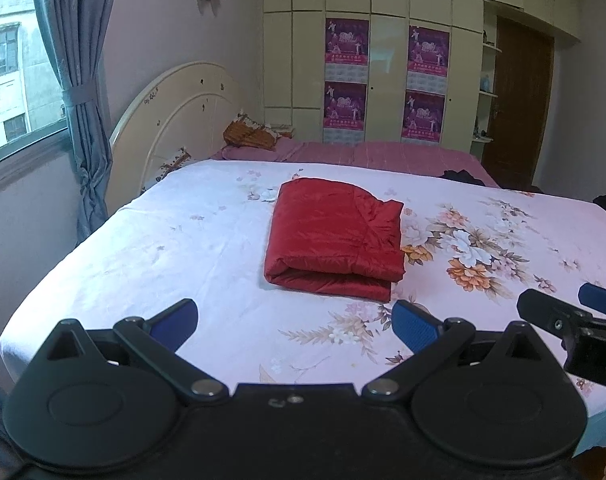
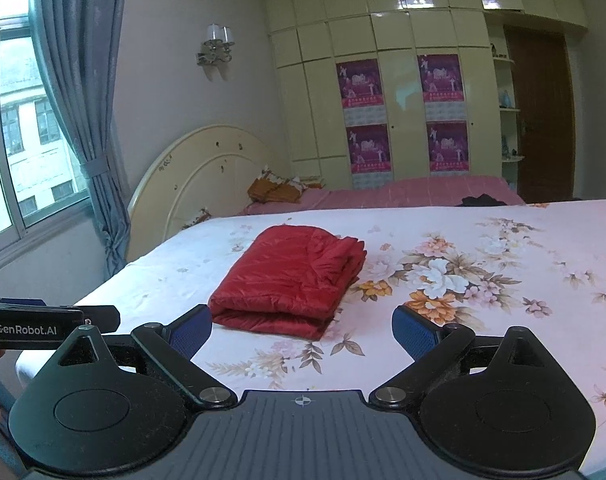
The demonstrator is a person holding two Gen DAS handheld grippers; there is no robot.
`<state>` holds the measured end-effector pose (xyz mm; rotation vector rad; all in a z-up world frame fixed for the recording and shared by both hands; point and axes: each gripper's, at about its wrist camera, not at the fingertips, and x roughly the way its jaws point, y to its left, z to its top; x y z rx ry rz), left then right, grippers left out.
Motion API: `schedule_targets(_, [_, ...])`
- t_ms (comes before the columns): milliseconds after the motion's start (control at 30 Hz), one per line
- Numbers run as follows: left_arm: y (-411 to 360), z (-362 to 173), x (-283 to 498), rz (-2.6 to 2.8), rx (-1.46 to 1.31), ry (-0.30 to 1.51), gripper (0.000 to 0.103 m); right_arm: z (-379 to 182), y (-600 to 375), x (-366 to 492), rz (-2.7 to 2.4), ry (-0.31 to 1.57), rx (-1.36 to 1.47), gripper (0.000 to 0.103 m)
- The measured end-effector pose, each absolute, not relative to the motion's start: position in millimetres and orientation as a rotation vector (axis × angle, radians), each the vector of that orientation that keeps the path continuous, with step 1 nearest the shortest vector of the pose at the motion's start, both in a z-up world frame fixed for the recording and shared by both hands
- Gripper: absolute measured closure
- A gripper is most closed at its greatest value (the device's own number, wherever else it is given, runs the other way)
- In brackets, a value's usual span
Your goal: Fold large clothes
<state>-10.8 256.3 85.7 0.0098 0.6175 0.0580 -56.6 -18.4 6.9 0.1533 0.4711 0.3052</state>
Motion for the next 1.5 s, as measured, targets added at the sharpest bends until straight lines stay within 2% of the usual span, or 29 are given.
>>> schedule_targets(1500, [241.2,68.5,22.6,0.037,0.013,0.67,0.0,-5.8,-32.1,-29.9,0.3,0.522,0.187,0.007])
